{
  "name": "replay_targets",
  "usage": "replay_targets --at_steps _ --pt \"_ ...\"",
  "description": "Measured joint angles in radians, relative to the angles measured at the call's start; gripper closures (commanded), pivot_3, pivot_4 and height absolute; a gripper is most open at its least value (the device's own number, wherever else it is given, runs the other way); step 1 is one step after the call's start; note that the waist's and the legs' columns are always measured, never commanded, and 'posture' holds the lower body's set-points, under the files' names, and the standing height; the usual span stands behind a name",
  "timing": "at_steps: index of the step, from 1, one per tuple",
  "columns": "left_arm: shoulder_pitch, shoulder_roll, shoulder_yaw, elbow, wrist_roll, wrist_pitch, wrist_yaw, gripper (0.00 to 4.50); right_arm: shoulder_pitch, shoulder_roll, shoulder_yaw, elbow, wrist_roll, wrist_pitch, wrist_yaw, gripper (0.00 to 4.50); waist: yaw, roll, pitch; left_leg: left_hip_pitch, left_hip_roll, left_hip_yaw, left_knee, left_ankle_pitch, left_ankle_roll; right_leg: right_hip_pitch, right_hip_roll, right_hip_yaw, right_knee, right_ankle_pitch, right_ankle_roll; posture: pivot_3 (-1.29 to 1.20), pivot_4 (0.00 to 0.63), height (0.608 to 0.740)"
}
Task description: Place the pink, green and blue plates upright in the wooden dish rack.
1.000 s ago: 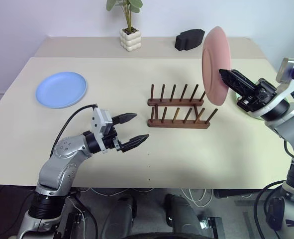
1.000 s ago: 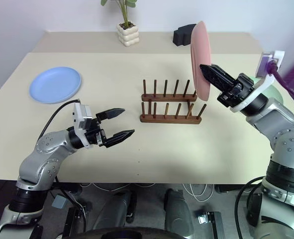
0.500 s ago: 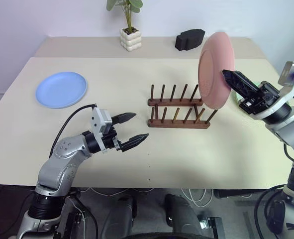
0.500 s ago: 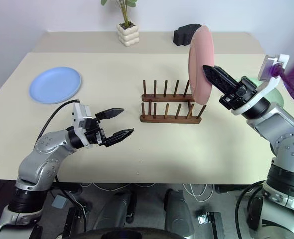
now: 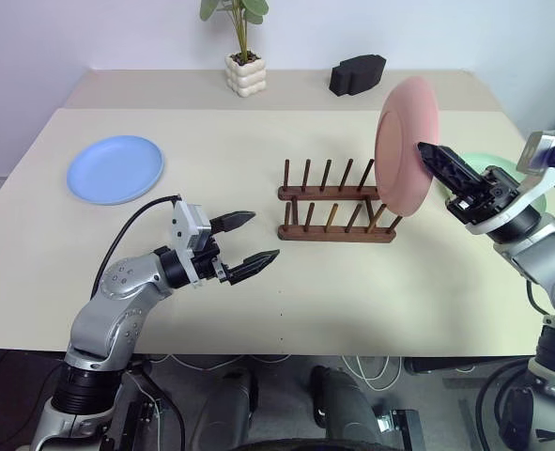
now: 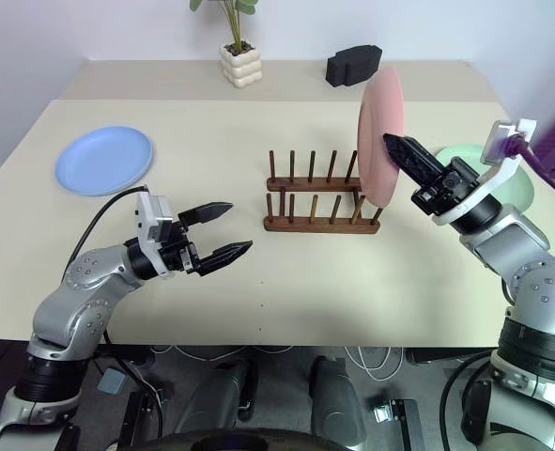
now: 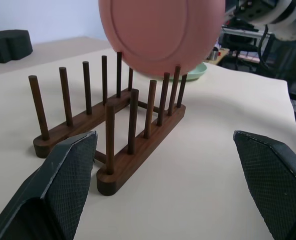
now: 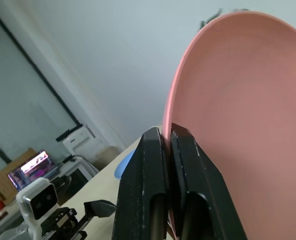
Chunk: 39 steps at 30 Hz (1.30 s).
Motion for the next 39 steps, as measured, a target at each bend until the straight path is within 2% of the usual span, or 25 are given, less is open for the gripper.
replay_targets --at_steps 1,4,11,19,22,25,29,35,39 --pt "0.0 0.0 0.0 0.0 0.0 0.0 0.001 0.0 0.003 0.002 0.0 0.007 0.0 0.0 0.002 4.47 0.0 0.0 0.0 0.0 0.0 0.0 0.0 0.0 0.0 0.0 0.0 0.0 0.0 0.0 0.0 0.0 0.15 0.735" --pt "0.0 0.0 0.0 0.0 0.0 0.0 0.001 0.0 0.004 0.008 -0.002 0.022 0.004 -0.001 0.011 3.59 -0.001 0.0 0.0 0.0 0.0 0.0 0.0 0.0 0.0 0.0 0.0 0.0 0.0 0.0 0.0 0.0 0.15 0.735" --pt "0.009 0.006 0.004 0.0 0.0 -0.009 -0.003 0.0 0.003 0.015 -0.002 0.055 -0.035 -0.04 0.021 0.12 0.0 0.0 0.0 0.0 0.0 0.0 0.0 0.0 0.0 0.0 0.0 0.0 0.0 0.0 0.0 0.0 0.15 0.735" --pt "0.017 0.009 0.015 0.001 0.002 -0.025 -0.007 0.0 -0.035 0.005 -0.02 0.113 -0.165 -0.17 0.031 0.05 0.0 0.0 0.0 0.0 -0.001 0.001 0.0 0.0 0.0 0.0 0.0 0.0 0.0 0.0 0.0 0.0 0.15 0.735" --pt "0.02 0.012 0.017 0.001 0.004 -0.027 -0.007 0.0 -0.068 -0.056 -0.058 0.176 -0.247 -0.242 0.03 0.05 0.003 0.001 0.0 0.0 -0.001 0.001 0.001 0.0 0.0 0.0 0.0 0.0 0.0 0.0 0.0 0.0 0.15 0.735" --pt "0.02 0.013 0.017 0.002 0.004 -0.026 -0.012 0.0 -0.075 -0.154 -0.046 0.258 -0.399 -0.328 0.036 0.05 0.001 0.0 0.0 0.0 -0.001 0.001 0.001 0.0 0.0 0.0 0.0 0.0 0.0 0.0 0.0 0.0 0.15 0.735" --pt "0.02 0.02 0.014 0.002 -0.01 -0.02 -0.051 0.0 -0.015 -0.282 0.09 0.411 -0.7 -0.466 0.072 0.05 -0.001 0.001 -0.001 0.001 -0.002 0.002 0.001 0.0 0.0 0.0 0.0 0.0 0.001 -0.001 -0.002 0.0 0.15 0.735" --pt "0.018 0.015 -0.013 0.003 -0.012 -0.021 -0.069 0.0 -0.019 -0.288 0.306 0.589 -0.991 -0.602 0.12 0.05 -0.024 0.003 -0.002 0.002 -0.001 0.003 0.001 0.0 0.0 0.0 0.0 0.001 0.002 -0.001 -0.002 0.0 0.15 0.735" --pt "0.005 0.013 -0.018 0.008 -0.011 -0.021 -0.068 0.0 -0.111 -0.286 0.423 0.751 -1.157 -0.713 0.123 0.05 -0.027 0.003 -0.002 0.002 -0.001 0.003 0.001 0.0 -0.001 0.0 0.0 0.002 0.002 0.0 -0.002 0.0 0.15 0.735"
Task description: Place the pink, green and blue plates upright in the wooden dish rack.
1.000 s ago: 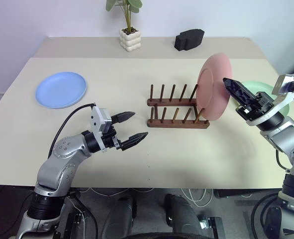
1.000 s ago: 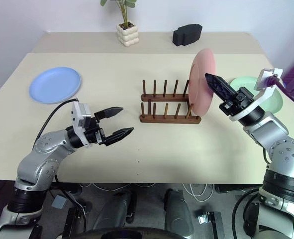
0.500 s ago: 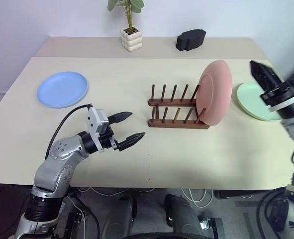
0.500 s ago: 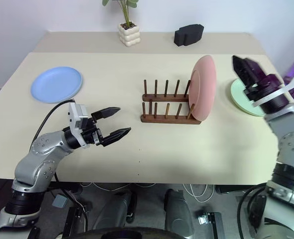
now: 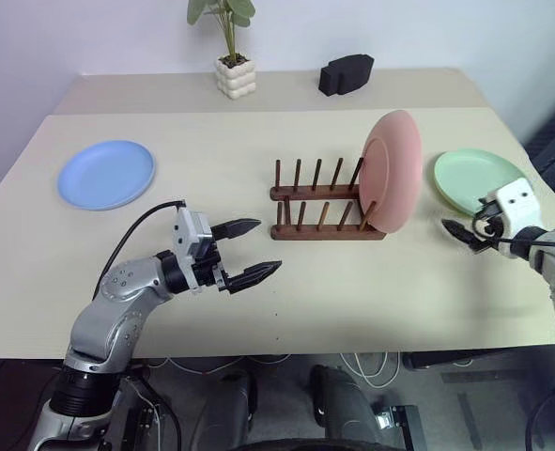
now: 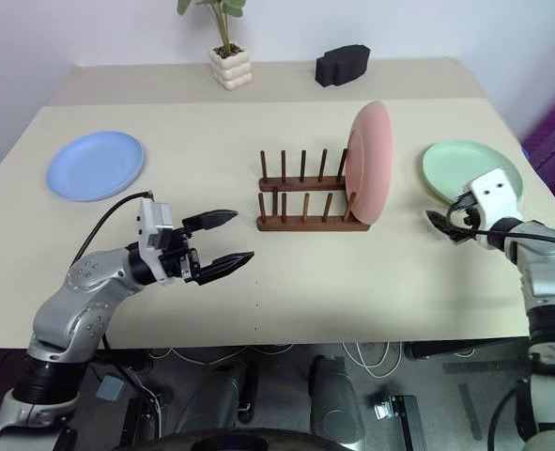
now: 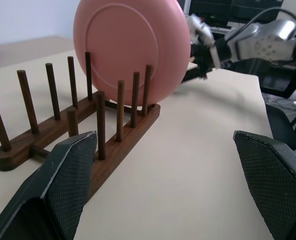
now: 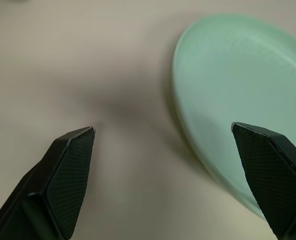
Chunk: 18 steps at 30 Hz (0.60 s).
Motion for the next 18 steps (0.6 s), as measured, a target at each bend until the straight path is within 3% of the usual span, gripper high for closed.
replay_targets --at_steps 5,6,8,15,18 --pt "-0.008 -0.001 -0.002 0.006 0.001 0.0 0.001 0.0 -0.129 0.016 0.048 0.193 -0.099 -0.097 -0.01 0.05 0.003 0.0 0.0 0.0 0.0 0.0 0.0 0.0 0.0 0.0 0.0 0.0 0.0 0.001 0.002 0.0 0.15 0.735" --pt "-0.009 -0.002 -0.003 0.006 0.002 0.0 0.003 0.0 -0.157 0.023 0.058 0.241 -0.123 -0.116 -0.02 0.28 0.003 0.0 0.0 0.0 0.0 0.0 0.0 0.0 0.0 0.0 0.0 0.0 0.0 0.001 0.001 0.0 0.15 0.735" --pt "-0.01 -0.004 -0.003 0.006 0.003 0.0 0.007 0.0 -0.2 0.037 0.07 0.309 -0.156 -0.152 -0.038 0.9 0.002 0.0 0.0 0.0 0.0 0.0 0.0 0.0 -0.001 0.0 0.0 0.0 -0.001 0.001 0.001 0.0 0.15 0.735" --pt "-0.011 -0.015 -0.003 0.005 0.007 0.0 0.028 0.0 -0.251 0.064 0.089 0.436 -0.216 -0.217 -0.085 4.47 0.004 0.0 0.0 0.0 -0.001 -0.001 0.0 0.001 -0.001 0.002 0.0 0.0 -0.001 0.001 0.001 0.0 0.15 0.735" --pt "-0.011 -0.015 -0.003 0.004 0.007 0.0 0.032 0.0 -0.251 0.067 0.088 0.442 -0.228 -0.237 -0.112 4.47 0.003 -0.001 0.0 0.001 0.0 -0.001 0.0 0.001 -0.001 0.002 0.0 0.0 -0.001 0.001 0.001 0.0 0.15 0.735"
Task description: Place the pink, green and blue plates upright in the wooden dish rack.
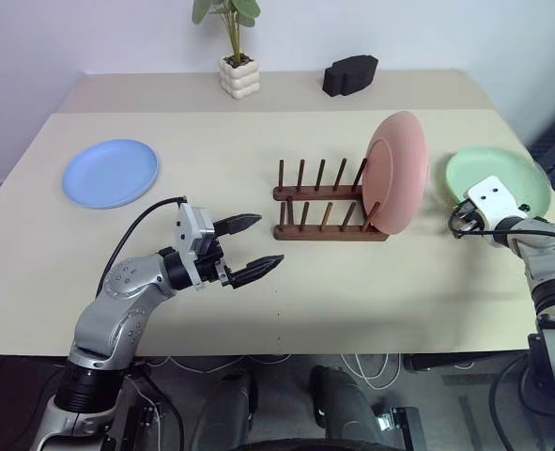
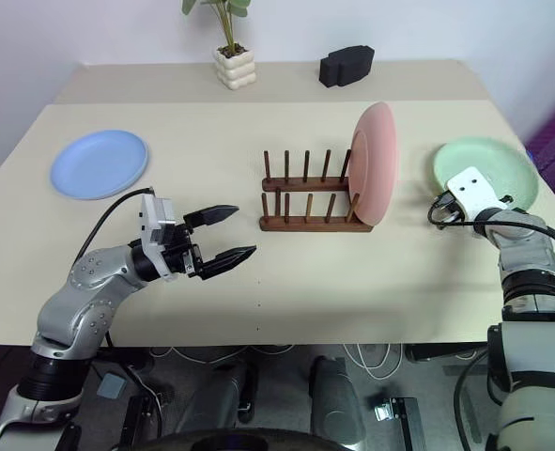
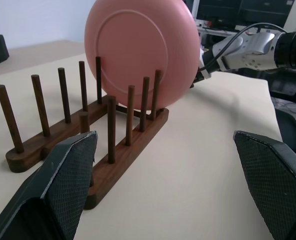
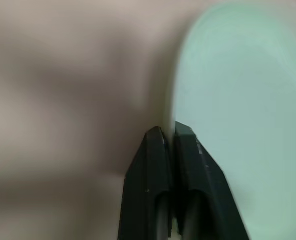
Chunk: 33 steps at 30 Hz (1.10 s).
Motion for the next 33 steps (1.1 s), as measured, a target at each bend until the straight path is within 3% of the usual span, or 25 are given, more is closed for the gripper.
replay_targets --at_steps 7,14,19,25,29,33 --pt "0.0 0.0 0.0 -0.001 0.0 0.0 0.012 0.0 0.018 0.004 -0.017 -0.026 -0.018 -0.064 -0.138 4.47 0.0 0.0 0.0 0.0 0.0 0.0 0.0 0.0 0.0 0.0 0.0 0.0 0.0 0.0 0.0 0.0 0.15 0.735" --pt "-0.001 -0.005 -0.001 -0.001 0.005 0.0 0.018 0.0 0.041 -0.127 -0.04 -0.301 -0.144 -0.167 -0.323 4.47 -0.001 0.002 0.001 0.0 0.0 0.001 -0.001 0.0 0.0 -0.002 0.0 0.001 0.001 0.0 0.0 0.0 0.15 0.735" --pt "-0.013 -0.014 -0.003 0.001 0.014 0.0 0.017 0.0 0.002 -0.145 -0.071 -0.523 -0.121 -0.188 -0.27 4.47 -0.007 0.002 0.001 0.0 0.0 0.001 -0.001 0.0 0.0 -0.002 0.0 0.001 0.001 0.0 0.0 0.0 0.15 0.735" --pt "-0.025 -0.027 -0.02 0.005 0.018 -0.002 0.017 0.0 -0.071 -0.027 -0.083 -0.886 0.198 -0.089 -0.031 4.47 0.006 0.0 0.001 0.0 0.001 -0.002 0.0 0.0 0.0 -0.001 0.001 0.0 0.002 0.0 0.001 0.0 0.15 0.735" --pt "-0.023 -0.028 -0.02 0.008 0.019 -0.005 0.019 0.0 -0.024 0.109 -0.113 -1.13 0.54 0.173 0.034 4.47 0.009 0.0 0.001 -0.001 0.002 -0.007 0.0 0.0 0.0 -0.001 0.0 0.0 0.002 0.0 0.0 0.0 0.15 0.735" --pt "-0.014 -0.028 -0.019 0.007 0.022 -0.007 0.028 0.0 0.057 0.127 -0.134 -1.313 0.788 0.397 0.053 4.47 0.012 0.0 0.001 -0.001 0.002 -0.007 0.0 0.0 0.0 -0.001 -0.001 0.0 0.002 0.0 0.0 0.0 0.15 0.735"
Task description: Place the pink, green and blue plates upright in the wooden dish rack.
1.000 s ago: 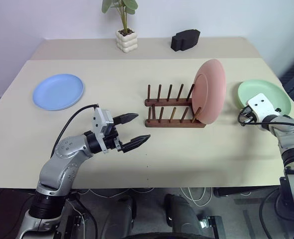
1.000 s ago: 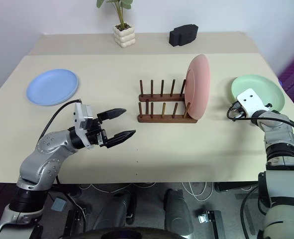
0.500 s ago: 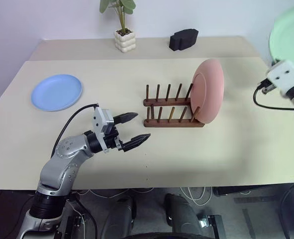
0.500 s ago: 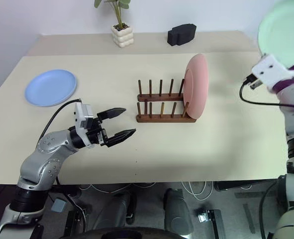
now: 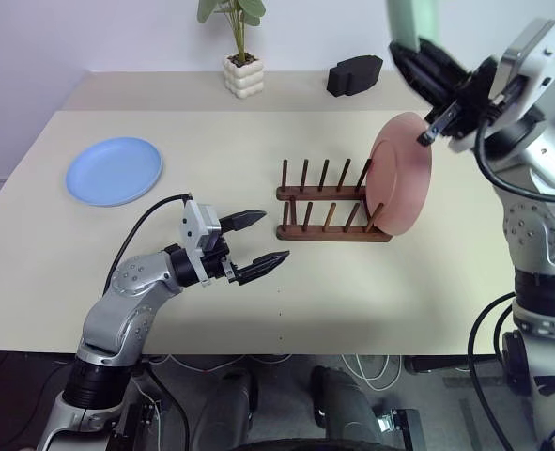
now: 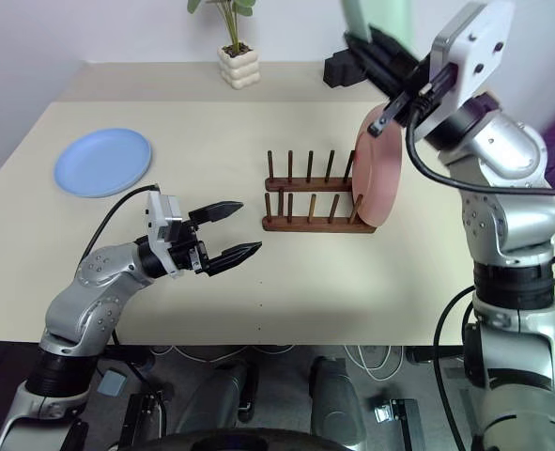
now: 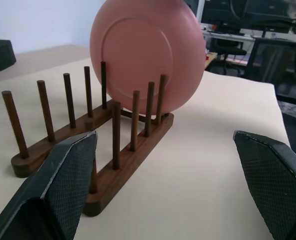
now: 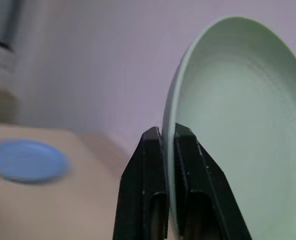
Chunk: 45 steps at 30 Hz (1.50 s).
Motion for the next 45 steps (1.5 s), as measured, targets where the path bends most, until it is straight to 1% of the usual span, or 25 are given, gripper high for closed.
replay_targets --at_steps 2,5,7,10,14,20,25,45 --pt "0.01 0.0 0.0 0.0 0.001 0.0 0.005 0.0 0.024 0.024 -0.024 -0.055 0.109 0.092 -0.023 4.47 0.0 0.0 0.0 0.0 0.0 0.0 0.0 0.0 0.0 0.0 0.0 0.0 0.0 -0.001 -0.002 0.0 0.15 0.735" --pt "0.011 0.0 0.0 -0.001 0.001 0.0 0.007 0.0 0.031 0.088 -0.067 -0.091 0.288 0.206 -0.116 4.47 -0.006 0.0 0.0 0.0 0.0 0.0 0.0 0.0 0.0 -0.001 0.0 0.0 0.002 -0.001 -0.002 0.0 0.15 0.735" --pt "0.011 0.001 0.0 -0.001 0.001 0.0 0.008 0.0 0.039 0.109 -0.088 -0.107 0.381 0.263 -0.172 4.47 -0.009 0.0 0.0 0.0 0.0 0.0 0.0 0.0 0.0 -0.001 0.0 0.0 0.003 -0.001 -0.002 0.0 0.15 0.735" --pt "0.01 0.002 0.0 -0.001 0.003 0.0 0.009 0.0 0.101 0.13 -0.095 -0.131 0.45 0.329 -0.223 4.47 -0.008 0.0 0.0 0.0 0.0 0.001 0.0 0.0 0.0 -0.002 0.0 0.0 0.005 -0.001 -0.002 0.0 0.15 0.735" --pt "0.01 0.002 0.0 -0.001 0.003 0.0 0.009 0.0 0.155 0.141 -0.085 -0.131 0.471 0.377 -0.259 4.47 -0.009 0.0 0.0 0.0 -0.001 0.001 0.001 0.0 0.0 -0.003 0.0 0.0 0.008 -0.001 -0.002 0.0 0.15 0.735" --pt "0.01 0.002 0.0 -0.001 0.004 0.0 0.009 0.0 0.195 0.181 -0.09 -0.14 0.508 0.398 -0.299 4.47 -0.01 0.0 0.0 0.001 -0.001 0.001 0.001 0.0 0.0 -0.004 0.001 0.0 0.008 -0.001 -0.002 0.0 0.15 0.735" --pt "0.01 0.004 0.0 -0.001 0.004 0.0 0.009 0.0 0.232 0.219 -0.095 -0.14 0.511 0.398 -0.32 4.47 -0.01 0.0 0.0 0.001 -0.001 0.001 0.001 0.0 0.0 -0.004 0.001 0.0 0.008 -0.001 -0.002 0.0 0.15 0.735" --pt "0.01 0.007 0.001 -0.001 0.004 0.0 0.009 0.0 0.273 0.283 -0.118 -0.097 0.509 0.397 -0.351 4.47 -0.011 0.0 0.0 0.001 -0.001 0.001 0.001 0.0 0.0 -0.004 0.001 0.0 0.008 -0.002 -0.002 0.0 0.15 0.735"
